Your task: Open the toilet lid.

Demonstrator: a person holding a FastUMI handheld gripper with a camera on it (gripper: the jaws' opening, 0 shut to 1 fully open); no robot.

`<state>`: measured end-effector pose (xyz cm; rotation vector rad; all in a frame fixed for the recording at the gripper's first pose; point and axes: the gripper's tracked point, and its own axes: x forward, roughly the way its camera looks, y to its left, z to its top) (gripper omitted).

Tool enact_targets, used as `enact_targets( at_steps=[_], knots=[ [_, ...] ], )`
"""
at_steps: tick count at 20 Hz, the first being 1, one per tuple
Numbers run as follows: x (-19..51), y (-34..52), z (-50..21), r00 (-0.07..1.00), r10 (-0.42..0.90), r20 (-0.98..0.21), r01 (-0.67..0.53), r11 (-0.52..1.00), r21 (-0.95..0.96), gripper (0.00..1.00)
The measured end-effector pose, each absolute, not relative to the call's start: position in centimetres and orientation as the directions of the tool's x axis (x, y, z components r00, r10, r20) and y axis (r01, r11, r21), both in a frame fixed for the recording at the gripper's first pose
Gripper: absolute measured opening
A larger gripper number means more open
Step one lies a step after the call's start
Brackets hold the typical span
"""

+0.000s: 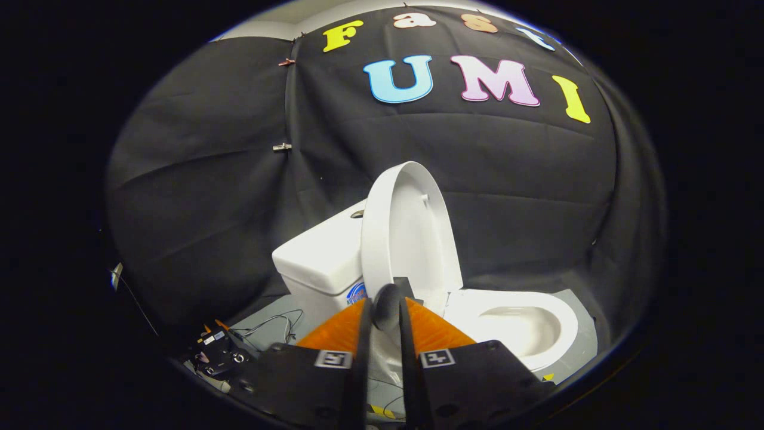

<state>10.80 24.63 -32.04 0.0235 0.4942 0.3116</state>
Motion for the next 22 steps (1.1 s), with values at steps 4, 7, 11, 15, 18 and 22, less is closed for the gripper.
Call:
enact_targets(
  at_steps=[4, 7, 11, 15, 18, 22],
  knots=[
    [10.5, 24.2, -28.7, 0.862, 0.313, -0.4, -0.296, 0.949, 0.105, 0.99],
    [10.5, 23.6, -25.1, 0.885, 0.315, -0.343, -0.297, 0.949, 0.104, 1.0],
    [9.9, 21.9, -18.9, 0.926, 0.287, -0.244, -0.282, 0.958, 0.057, 0.99],
    [9.0, 19.6, -13.0, 0.955, 0.248, -0.165, -0.249, 0.968, 0.015, 0.99],
    [8.0, 16.6, -9.5, 0.974, 0.183, -0.132, -0.189, 0.982, -0.03, 0.98],
    [6.1, 12.3, -5.4, 0.991, 0.115, -0.068, -0.117, 0.993, -0.032, 0.98]
  ],
)
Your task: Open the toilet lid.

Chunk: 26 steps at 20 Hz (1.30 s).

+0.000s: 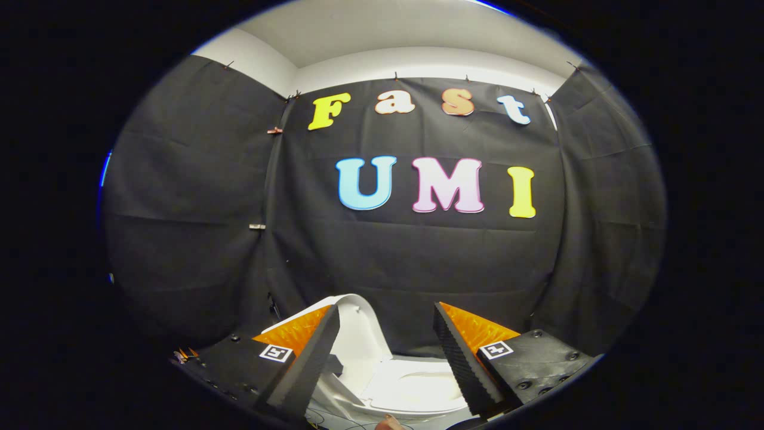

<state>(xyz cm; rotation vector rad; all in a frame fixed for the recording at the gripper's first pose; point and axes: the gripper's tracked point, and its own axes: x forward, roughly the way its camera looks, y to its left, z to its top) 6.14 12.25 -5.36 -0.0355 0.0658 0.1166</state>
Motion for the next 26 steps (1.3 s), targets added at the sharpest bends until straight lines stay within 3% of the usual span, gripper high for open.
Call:
enact_targets(
  at_steps=[4, 7, 13, 26],
  knots=[
    [3.7, 7.2, -2.7, 0.999, 0.043, -0.012, -0.043, 0.999, -0.021, 0.97],
    [2.3, 3.8, -2.9, 0.998, -0.018, -0.054, 0.017, 1.0, -0.023, 0.98],
    [1.1, 0.5, -2.0, 0.996, -0.089, -0.029, 0.089, 0.996, -0.009, 0.98],
    [1.3, 1.0, -2.0, 0.997, -0.079, -0.023, 0.079, 0.997, -0.002, 0.98]
  ],
)
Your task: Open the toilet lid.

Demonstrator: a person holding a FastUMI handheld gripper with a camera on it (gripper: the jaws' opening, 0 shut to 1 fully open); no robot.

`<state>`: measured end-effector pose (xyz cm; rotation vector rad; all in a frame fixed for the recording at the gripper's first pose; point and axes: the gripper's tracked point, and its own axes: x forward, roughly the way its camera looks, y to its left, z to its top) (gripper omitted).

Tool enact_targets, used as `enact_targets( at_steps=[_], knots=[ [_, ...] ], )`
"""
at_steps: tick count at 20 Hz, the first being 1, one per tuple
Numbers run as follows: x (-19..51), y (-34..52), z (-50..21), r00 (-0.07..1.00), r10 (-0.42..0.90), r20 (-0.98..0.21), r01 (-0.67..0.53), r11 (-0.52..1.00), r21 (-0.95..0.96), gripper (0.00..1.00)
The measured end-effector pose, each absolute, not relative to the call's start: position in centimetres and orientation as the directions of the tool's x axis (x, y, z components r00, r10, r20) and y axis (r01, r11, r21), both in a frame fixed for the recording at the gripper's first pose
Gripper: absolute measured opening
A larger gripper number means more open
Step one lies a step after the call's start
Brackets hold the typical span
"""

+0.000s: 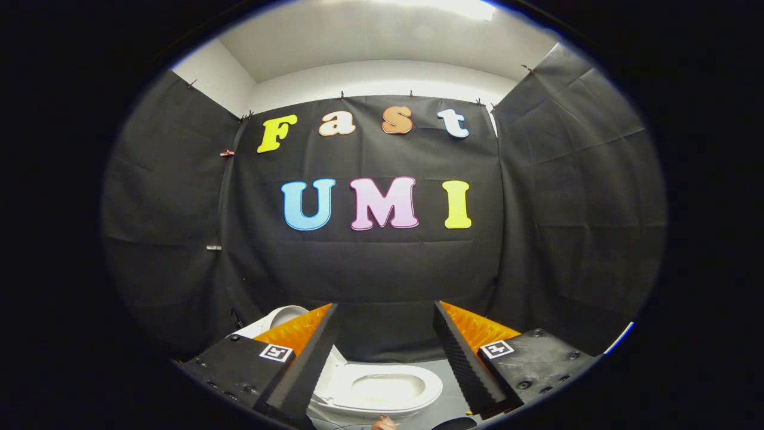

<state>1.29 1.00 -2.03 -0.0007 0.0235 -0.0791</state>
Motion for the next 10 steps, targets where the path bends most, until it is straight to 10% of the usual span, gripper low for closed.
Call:
enact_targets(
  at_steps=[10],
  knots=[
    [1.58, 1.96, -2.35, 0.998, -0.063, -0.028, 0.062, 0.998, -0.011, 0.98]
  ],
)
